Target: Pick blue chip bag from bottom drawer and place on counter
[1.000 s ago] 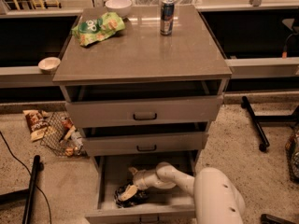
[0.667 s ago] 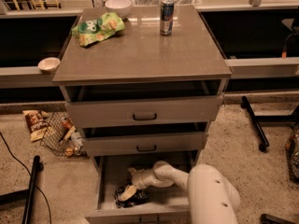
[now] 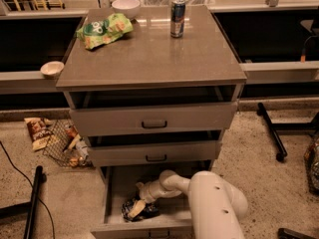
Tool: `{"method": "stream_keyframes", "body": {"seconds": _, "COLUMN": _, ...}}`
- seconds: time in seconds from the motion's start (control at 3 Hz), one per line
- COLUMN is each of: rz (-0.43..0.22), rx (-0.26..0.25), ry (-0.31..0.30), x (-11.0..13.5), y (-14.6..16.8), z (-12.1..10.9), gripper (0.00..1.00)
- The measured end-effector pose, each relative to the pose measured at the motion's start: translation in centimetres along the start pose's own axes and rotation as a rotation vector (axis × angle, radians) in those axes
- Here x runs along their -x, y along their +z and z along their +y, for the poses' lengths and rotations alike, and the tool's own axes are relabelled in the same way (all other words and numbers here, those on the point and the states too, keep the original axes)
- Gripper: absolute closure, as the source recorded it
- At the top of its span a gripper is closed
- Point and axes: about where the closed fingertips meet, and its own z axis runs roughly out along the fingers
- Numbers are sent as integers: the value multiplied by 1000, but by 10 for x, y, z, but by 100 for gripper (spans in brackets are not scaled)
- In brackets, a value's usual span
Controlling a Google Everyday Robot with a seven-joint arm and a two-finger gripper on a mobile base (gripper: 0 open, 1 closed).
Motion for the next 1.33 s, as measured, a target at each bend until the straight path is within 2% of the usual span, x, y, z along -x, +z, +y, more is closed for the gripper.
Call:
{"method": "stream_keyframes", "body": {"seconds": 0.33, "rz": 31, "rx": 12, "ry": -8, "x": -5, "y": 2, "z": 7, "gripper": 19}}
{"method": "stream_keyframes", "body": {"seconds": 0.67, "rz": 39, "rx": -9, "ry": -18, "x": -3, "y": -7, "z": 13, "gripper": 42}}
{"method": "stream_keyframes", "body": {"seconds": 1.0, "rz": 9, "rx": -60, "ry": -31, "x": 9, "y": -28, "z": 26, "gripper": 73}}
{"method": "stream_keyframes", "body": {"seconds": 1.33, "rz": -30, "rx": -90, "ry": -36, "x": 17, "y": -42, "z": 37, "gripper": 96}}
